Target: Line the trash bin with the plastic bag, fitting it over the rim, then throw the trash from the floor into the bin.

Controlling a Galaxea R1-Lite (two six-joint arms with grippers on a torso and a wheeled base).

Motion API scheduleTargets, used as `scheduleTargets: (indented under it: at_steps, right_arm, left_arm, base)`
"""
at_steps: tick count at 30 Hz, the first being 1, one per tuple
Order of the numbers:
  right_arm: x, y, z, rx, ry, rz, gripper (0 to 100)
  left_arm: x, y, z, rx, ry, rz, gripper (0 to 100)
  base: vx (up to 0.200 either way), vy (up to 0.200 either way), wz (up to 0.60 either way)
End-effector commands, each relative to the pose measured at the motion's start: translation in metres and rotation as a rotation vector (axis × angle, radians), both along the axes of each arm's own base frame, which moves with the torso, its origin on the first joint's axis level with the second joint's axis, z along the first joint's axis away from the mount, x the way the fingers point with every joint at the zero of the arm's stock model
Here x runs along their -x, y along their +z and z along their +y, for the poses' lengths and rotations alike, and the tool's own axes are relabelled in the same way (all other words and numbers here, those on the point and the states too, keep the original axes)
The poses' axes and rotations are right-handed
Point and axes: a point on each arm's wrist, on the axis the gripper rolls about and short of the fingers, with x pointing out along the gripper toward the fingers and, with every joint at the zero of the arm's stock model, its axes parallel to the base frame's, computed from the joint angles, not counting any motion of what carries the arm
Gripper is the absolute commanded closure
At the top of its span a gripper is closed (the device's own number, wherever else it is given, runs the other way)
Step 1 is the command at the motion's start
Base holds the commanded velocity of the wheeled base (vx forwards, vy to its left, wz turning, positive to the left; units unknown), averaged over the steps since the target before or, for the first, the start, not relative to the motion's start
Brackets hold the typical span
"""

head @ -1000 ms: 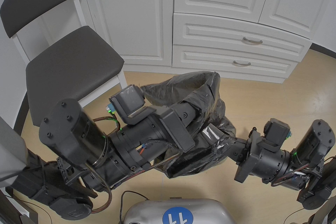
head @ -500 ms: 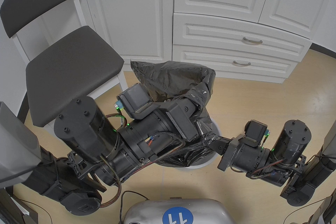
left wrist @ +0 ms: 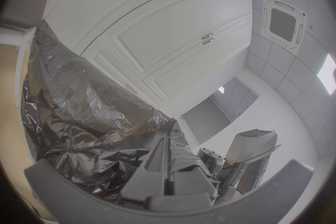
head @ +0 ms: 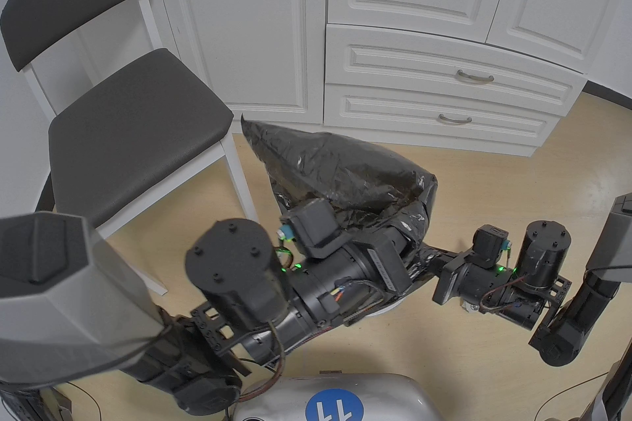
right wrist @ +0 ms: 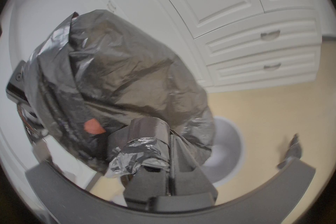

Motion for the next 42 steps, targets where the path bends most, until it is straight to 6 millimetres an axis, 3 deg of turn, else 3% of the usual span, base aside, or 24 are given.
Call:
scheduleTargets:
  at_steps: [1, 10, 18, 22, 26, 30, 35, 42]
  right_arm:
    - [-0.014, -0.019, -0.058, 0.197, -0.141, -0.033, 100]
    - [-0.011, -0.010, -0.120, 0.488, -0.281, -0.045, 100]
    - [-0.020, 0.003, -0.150, 0.524, -0.373, -0.044, 100]
    - [-0.032, 0.002, -0.153, 0.516, -0.394, -0.050, 100]
    - [-0.044, 0.003, -0.150, 0.460, -0.426, -0.045, 100]
    - [-0.064, 0.002, -0.135, 0.378, -0.489, -0.069, 100]
    - [-0.094, -0.009, -0.118, 0.276, -0.578, -0.150, 100]
    - [-0.123, -0.023, -0.101, 0.175, -0.586, -0.194, 100]
  left_arm:
    - [-0.012, -0.044, -0.041, -0.040, 0.032, 0.055, 100]
    - [-0.017, -0.048, -0.046, -0.027, 0.064, 0.067, 100]
    - [-0.029, -0.052, -0.047, -0.016, 0.090, 0.065, 100]
    - [-0.043, -0.052, -0.042, -0.005, 0.123, 0.059, 100]
    - [-0.071, -0.050, -0.034, 0.024, 0.190, 0.039, 100]
    - [-0.101, -0.048, -0.020, 0.059, 0.264, 0.015, 100]
    - [-0.127, -0.046, -0.019, 0.120, 0.368, -0.009, 100]
    - [-0.138, -0.051, -0.023, 0.141, 0.406, -0.019, 100]
  base:
    - [0.000, 0.000, 0.00]
    - [0.000, 0.000, 0.00]
    - [0.000, 0.000, 0.00]
    - [0.000, 0.000, 0.00]
    - [0.000, 0.000, 0.00]
    - [0.000, 0.000, 0.00]
    - [0.000, 0.000, 0.00]
    - [0.000, 0.000, 0.00]
